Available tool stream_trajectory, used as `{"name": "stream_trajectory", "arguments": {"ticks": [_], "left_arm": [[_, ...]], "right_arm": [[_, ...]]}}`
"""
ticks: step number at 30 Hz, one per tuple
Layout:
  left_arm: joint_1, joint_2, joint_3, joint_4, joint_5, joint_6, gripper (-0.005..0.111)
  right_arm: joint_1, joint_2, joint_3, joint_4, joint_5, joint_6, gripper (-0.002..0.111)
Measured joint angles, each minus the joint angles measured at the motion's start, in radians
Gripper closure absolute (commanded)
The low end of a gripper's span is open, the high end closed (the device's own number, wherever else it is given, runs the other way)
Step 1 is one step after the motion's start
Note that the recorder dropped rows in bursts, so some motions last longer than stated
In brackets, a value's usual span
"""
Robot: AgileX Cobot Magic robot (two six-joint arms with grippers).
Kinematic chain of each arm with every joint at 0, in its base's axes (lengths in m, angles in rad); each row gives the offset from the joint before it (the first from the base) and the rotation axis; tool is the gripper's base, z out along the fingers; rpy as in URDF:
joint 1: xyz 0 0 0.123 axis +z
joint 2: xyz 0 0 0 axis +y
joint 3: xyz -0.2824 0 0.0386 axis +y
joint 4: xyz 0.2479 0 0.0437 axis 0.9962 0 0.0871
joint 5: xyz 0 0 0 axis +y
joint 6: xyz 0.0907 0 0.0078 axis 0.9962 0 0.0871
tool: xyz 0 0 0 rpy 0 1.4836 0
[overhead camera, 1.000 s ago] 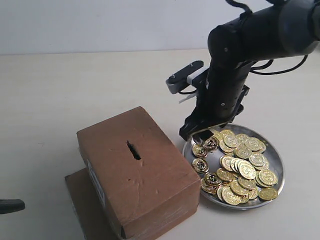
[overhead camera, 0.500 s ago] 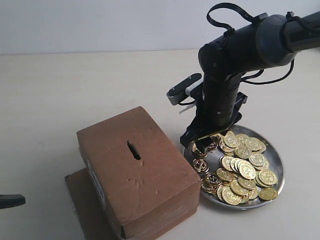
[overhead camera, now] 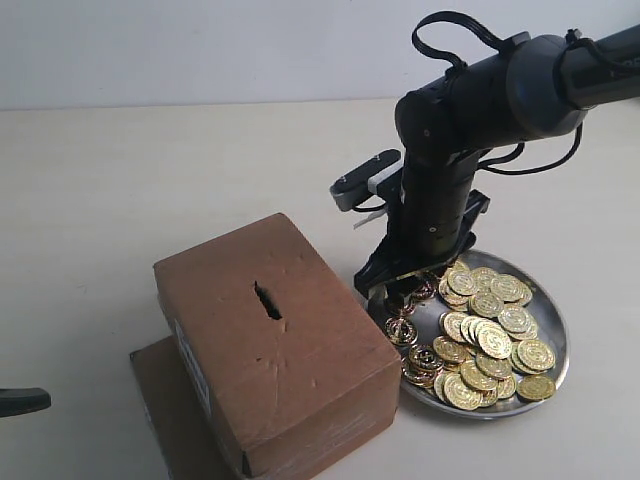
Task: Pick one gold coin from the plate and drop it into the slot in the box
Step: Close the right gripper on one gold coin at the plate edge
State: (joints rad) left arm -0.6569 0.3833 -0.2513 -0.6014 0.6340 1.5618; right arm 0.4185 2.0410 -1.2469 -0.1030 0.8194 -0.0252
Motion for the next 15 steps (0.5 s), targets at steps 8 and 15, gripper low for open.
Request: {"name": "stream_trajectory", "arguments": {"ticks": [8, 15], "left_arm": [[0.000, 0.000, 0.000, 0.000, 0.000, 0.000, 0.052], [0.000, 0.000, 0.000, 0.000, 0.000, 0.000, 0.052]], "right_arm": [[0.000, 0.000, 0.000, 0.011, -0.002, -0.001, 0.054], [0.000, 0.000, 0.000, 0.011, -0.002, -0.002, 0.054]]}}
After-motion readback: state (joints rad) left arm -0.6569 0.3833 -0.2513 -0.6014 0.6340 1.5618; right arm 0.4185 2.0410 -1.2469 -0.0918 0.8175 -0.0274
